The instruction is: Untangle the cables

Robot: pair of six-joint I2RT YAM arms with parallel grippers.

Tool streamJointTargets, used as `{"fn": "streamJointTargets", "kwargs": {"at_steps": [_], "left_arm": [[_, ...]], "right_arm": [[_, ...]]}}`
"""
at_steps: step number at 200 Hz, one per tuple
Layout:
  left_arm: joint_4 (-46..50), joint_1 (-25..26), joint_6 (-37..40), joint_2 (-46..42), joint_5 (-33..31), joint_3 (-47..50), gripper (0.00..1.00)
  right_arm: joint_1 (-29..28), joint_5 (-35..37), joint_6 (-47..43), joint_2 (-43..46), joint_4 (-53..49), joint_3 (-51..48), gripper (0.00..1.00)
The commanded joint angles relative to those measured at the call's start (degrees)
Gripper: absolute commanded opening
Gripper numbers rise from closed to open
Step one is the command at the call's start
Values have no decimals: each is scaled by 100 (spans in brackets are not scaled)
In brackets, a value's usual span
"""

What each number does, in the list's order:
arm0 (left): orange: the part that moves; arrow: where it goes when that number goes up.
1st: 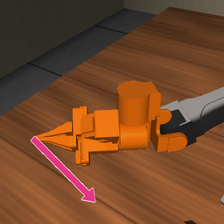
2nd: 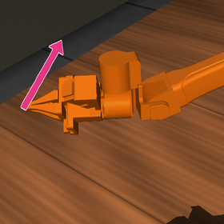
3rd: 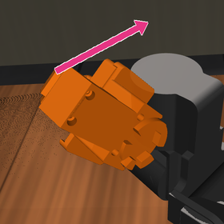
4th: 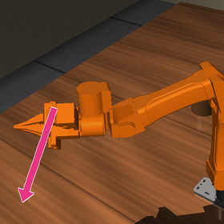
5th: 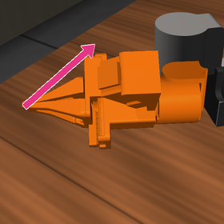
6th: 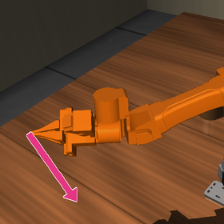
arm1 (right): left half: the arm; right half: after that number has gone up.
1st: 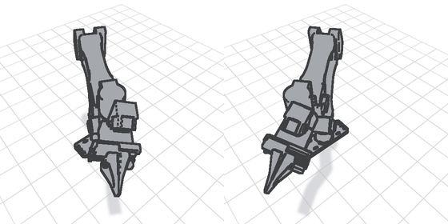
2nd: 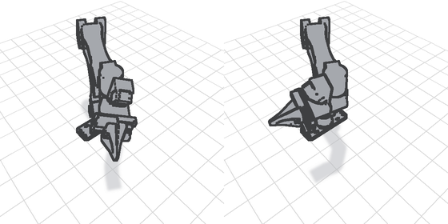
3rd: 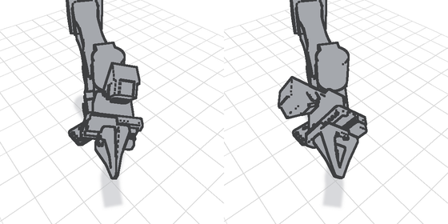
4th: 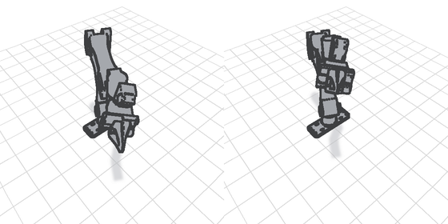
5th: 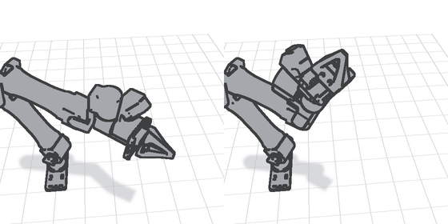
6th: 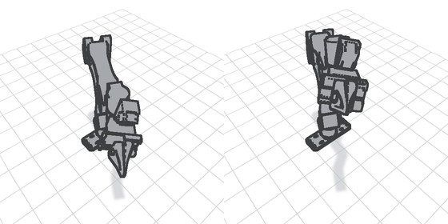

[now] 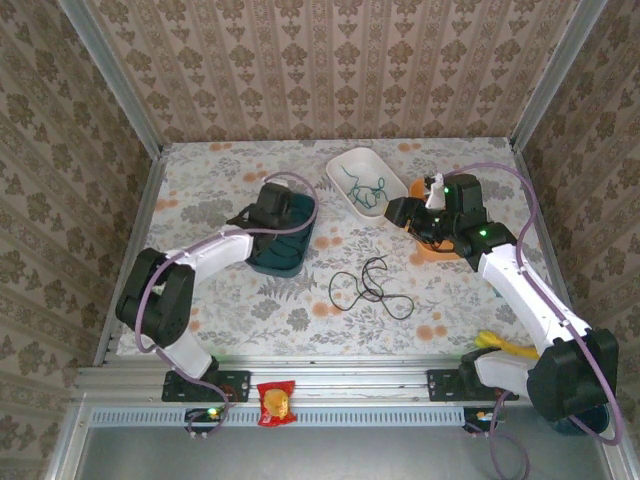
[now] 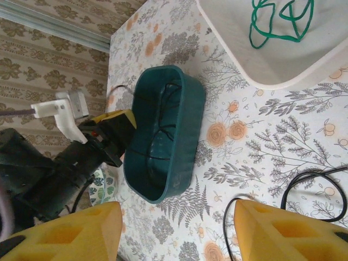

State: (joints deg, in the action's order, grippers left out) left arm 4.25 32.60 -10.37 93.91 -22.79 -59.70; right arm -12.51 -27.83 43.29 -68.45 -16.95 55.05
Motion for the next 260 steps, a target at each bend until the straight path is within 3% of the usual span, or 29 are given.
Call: {"fn": "streamJointTargets", "kwargs": {"at_steps": [1, 11, 27, 53, 91, 145, 165, 195, 224, 260], "left_arm": [[1024, 106, -3, -80, 23, -532, 77], [1180, 100, -148, -207, 11, -607, 91], [1322, 102, -273, -500, -4, -632, 97], [1131, 225, -228, -1140, 133, -391, 99], [620, 643, -44, -1812, 1343, 274, 99], [321, 2084, 293, -743, 2658, 333, 97], [128, 2565, 273, -12, 2532, 78, 95], [-185, 2900, 37, 854, 1806, -339, 87], [-606, 2869, -158, 1233, 1173, -475, 73], [-455, 2603, -296, 1441, 1341, -662, 61]], "right_arm": [[18, 134, -119, 95, -138, -71, 58], [17, 129, -127, 79, -116, -80, 58], [19, 126, -167, 44, -132, -60, 58], [16, 167, -232, -16, -201, -48, 58], [13, 368, -261, -146, -391, -83, 58], [257, 973, 78, -323, -796, -443, 58], [439, 940, 195, -302, -713, -603, 58], [591, 900, 86, -232, -772, -644, 58], [626, 898, -40, -104, -824, -696, 57], [661, 824, -84, -81, -828, -749, 57]]}}
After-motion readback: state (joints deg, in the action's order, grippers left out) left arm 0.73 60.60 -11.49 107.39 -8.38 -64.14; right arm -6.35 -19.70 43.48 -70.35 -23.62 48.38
